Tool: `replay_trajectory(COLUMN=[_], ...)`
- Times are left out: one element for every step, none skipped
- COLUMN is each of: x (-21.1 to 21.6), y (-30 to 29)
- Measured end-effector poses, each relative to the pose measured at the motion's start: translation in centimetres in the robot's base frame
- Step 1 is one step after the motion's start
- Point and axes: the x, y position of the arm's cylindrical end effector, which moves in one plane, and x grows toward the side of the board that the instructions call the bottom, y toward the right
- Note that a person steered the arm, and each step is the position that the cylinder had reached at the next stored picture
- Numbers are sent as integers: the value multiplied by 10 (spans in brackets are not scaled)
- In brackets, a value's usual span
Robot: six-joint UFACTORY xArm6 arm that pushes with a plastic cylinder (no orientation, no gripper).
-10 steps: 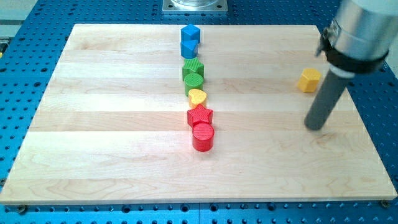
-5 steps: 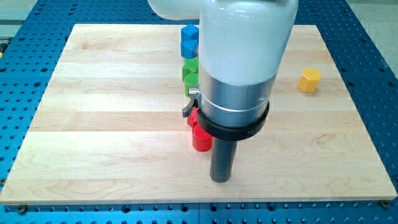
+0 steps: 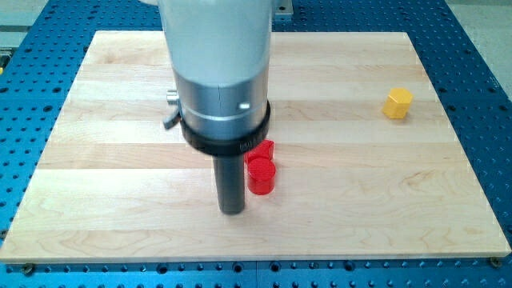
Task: Slide the red blocks close to the hexagon
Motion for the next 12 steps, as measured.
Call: replay_trajectory(x=[-12,-32,-35,-31,-55,-54,-53,-53,-53,-54,-68,-74], y=[16,88,133,137,159,161,161,161,161,163,194,225])
